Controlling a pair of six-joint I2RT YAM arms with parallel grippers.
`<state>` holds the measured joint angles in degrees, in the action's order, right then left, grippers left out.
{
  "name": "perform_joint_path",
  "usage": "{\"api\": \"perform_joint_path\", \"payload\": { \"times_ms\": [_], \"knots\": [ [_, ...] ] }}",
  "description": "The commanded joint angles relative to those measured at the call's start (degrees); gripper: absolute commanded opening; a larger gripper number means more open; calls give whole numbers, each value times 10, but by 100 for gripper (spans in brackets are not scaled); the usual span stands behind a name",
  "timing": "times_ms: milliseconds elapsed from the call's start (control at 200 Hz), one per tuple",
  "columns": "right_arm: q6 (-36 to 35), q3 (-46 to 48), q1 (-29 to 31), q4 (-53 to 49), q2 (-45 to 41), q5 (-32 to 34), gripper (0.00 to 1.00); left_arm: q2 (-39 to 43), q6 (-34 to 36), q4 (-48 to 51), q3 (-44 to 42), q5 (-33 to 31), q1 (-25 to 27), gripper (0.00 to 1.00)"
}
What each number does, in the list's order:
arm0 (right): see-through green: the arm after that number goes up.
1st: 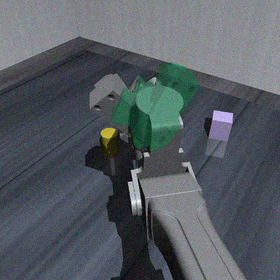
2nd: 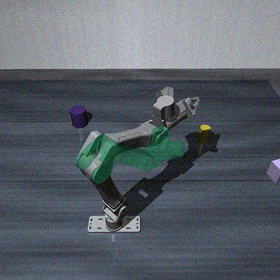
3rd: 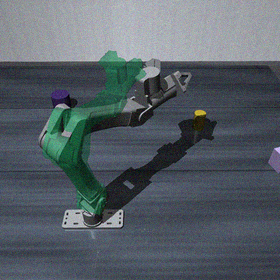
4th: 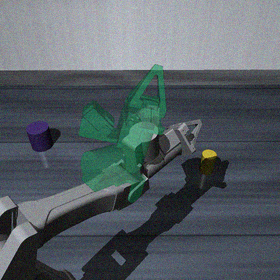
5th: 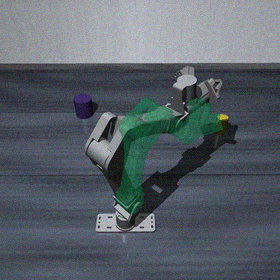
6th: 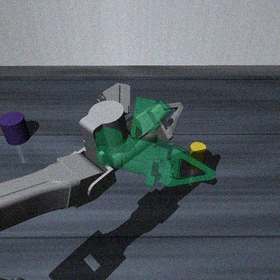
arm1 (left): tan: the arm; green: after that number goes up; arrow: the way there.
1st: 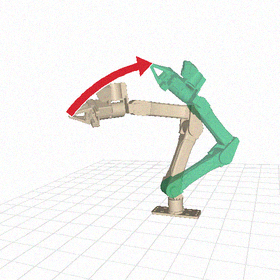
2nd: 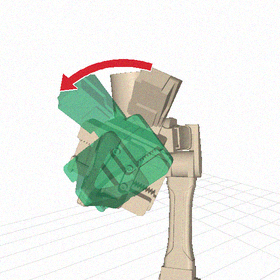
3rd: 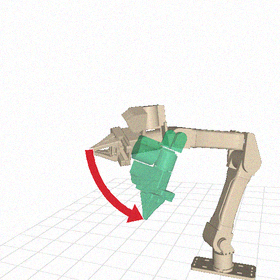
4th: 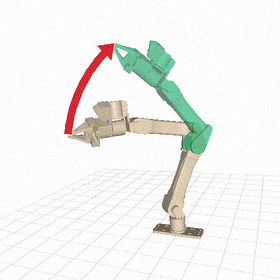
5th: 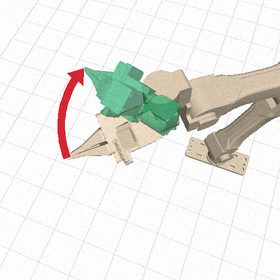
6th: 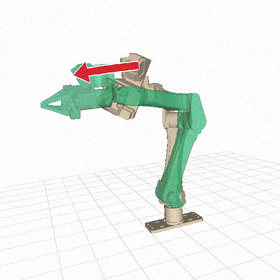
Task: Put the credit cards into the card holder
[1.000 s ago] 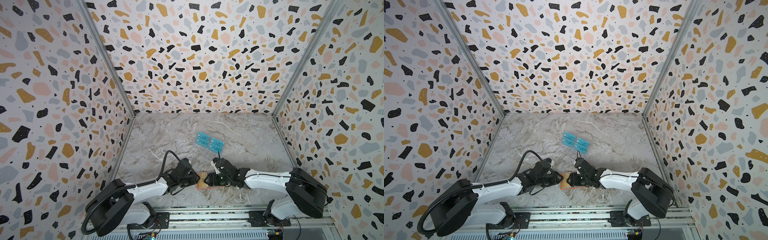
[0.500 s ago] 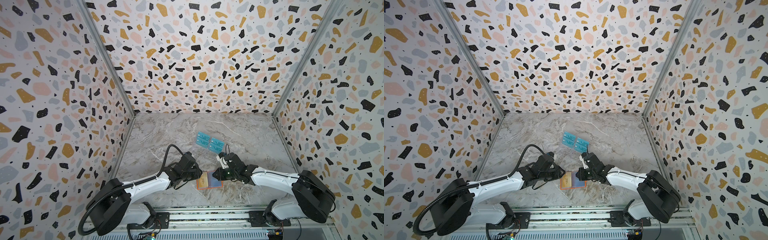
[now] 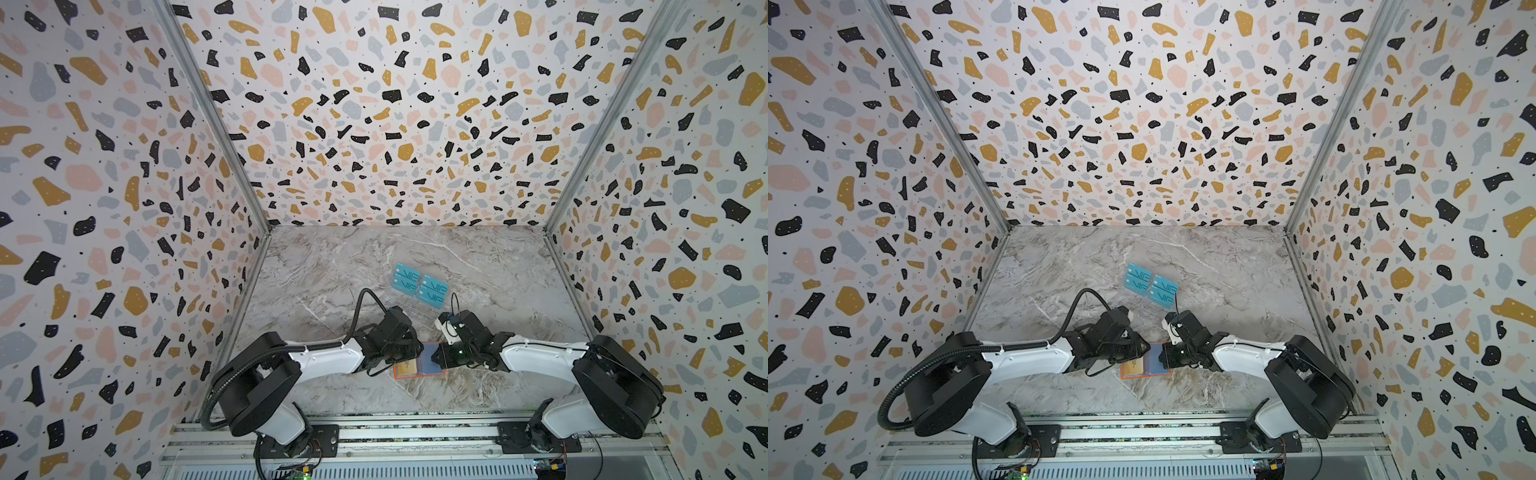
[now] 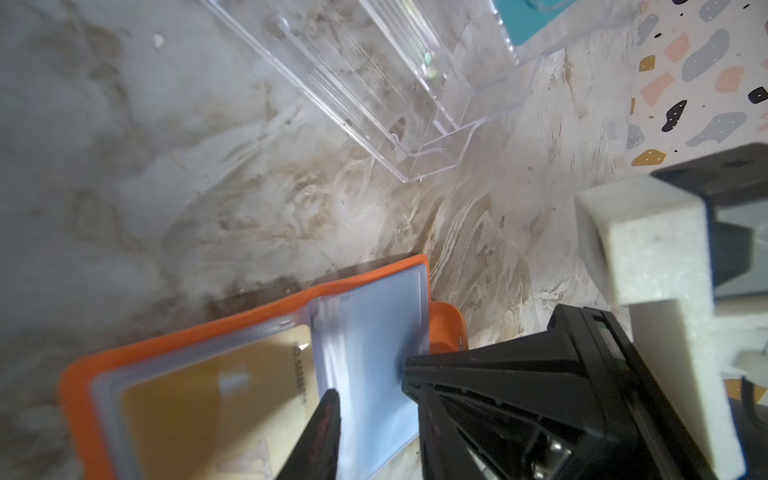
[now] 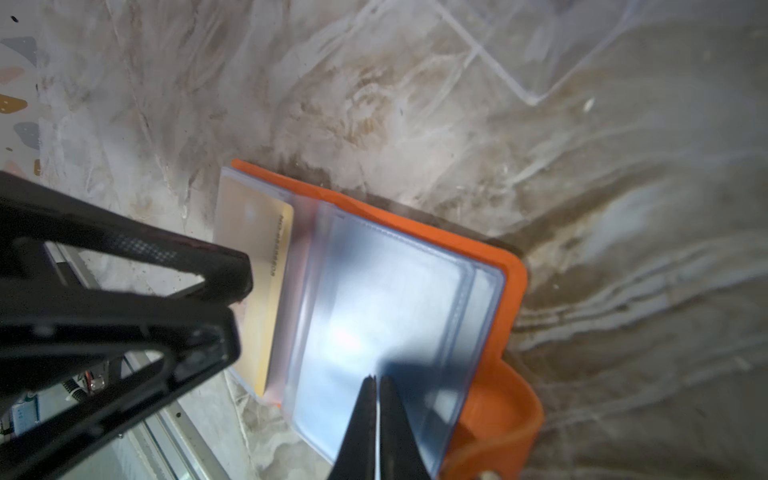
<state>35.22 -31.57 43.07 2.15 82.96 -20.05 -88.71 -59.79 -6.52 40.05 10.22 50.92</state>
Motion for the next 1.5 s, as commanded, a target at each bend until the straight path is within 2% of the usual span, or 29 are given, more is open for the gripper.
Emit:
{"api": "perform_joint_path", "payload": {
  "times_ms": [0, 591, 1497],
  "knots": [
    [-10, 3, -2, -6, 5, 13, 8, -15, -11, -27, 11, 7, 4, 34],
    [-4, 6, -4, -1, 8, 14, 7, -38, -47, -75, -28, 31, 10, 35],
    [7, 12, -4, 16, 9, 3, 7, -45, -104, -223, -81, 50, 11, 35]
  ]
}}
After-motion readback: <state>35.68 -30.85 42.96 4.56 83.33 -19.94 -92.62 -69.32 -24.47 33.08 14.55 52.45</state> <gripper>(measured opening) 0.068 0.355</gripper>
